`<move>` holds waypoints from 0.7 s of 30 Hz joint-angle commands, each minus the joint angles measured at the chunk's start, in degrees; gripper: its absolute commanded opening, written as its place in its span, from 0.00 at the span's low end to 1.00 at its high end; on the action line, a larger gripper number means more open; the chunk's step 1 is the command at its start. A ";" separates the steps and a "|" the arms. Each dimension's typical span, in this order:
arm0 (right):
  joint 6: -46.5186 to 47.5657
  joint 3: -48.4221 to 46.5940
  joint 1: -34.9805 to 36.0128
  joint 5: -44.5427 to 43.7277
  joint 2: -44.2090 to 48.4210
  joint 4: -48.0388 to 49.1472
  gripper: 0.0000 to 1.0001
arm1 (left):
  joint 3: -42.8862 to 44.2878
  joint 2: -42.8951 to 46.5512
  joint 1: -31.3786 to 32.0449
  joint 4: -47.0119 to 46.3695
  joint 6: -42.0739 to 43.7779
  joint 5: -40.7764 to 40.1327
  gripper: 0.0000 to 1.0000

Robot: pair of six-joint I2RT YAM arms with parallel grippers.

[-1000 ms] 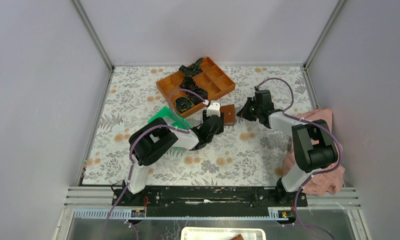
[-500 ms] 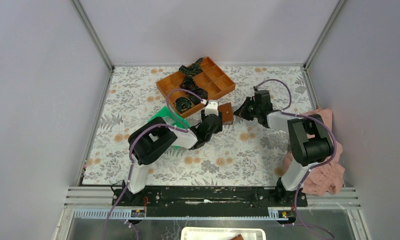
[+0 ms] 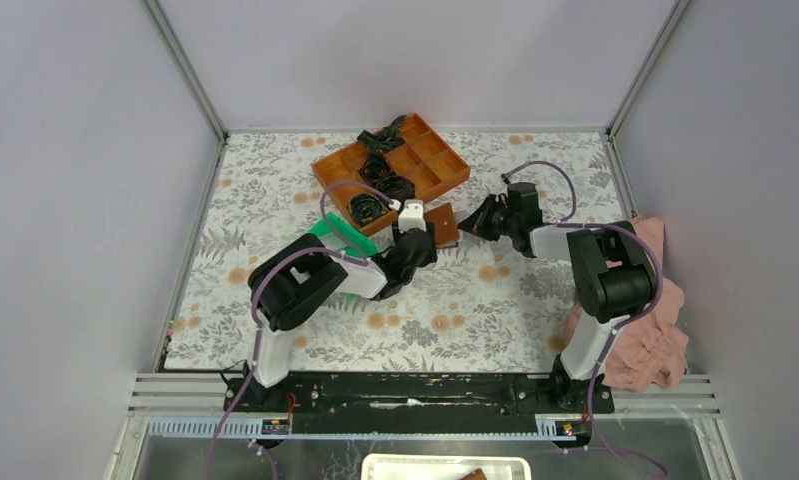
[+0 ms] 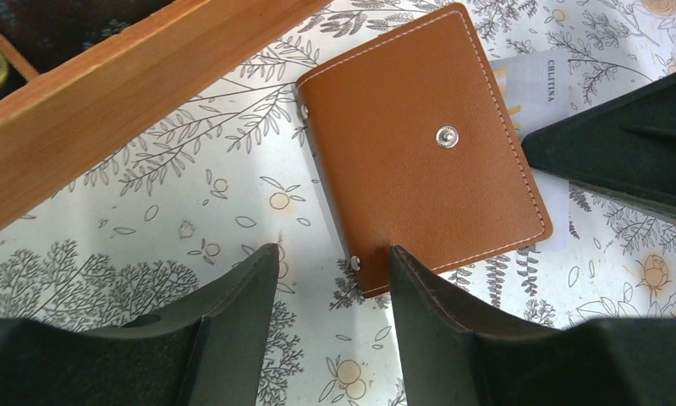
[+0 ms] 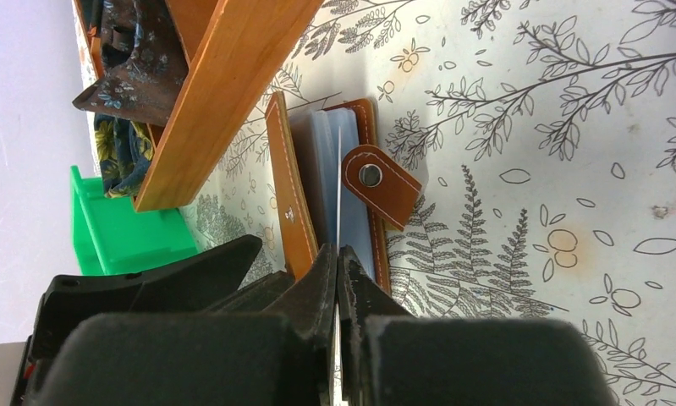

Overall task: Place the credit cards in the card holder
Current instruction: Open the card holder at the center of the board.

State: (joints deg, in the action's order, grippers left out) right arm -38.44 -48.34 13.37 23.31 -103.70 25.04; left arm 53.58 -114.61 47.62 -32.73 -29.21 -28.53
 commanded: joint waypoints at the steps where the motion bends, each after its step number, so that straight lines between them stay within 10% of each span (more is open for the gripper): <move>1: -0.42 0.17 0.19 3.14 -0.16 3.36 0.00 | -2.01 2.76 -0.68 -0.66 -3.33 -2.34 0.59; 21: 1.65 -0.94 0.26 3.68 0.18 2.00 0.00 | -6.21 4.98 -5.66 -4.88 -27.32 1.85 0.41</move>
State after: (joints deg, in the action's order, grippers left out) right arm -37.98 -48.10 13.39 25.17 -103.90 26.02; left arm 48.42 -110.93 42.98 -33.87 -50.06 -27.77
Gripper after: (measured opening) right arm 0.015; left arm 0.454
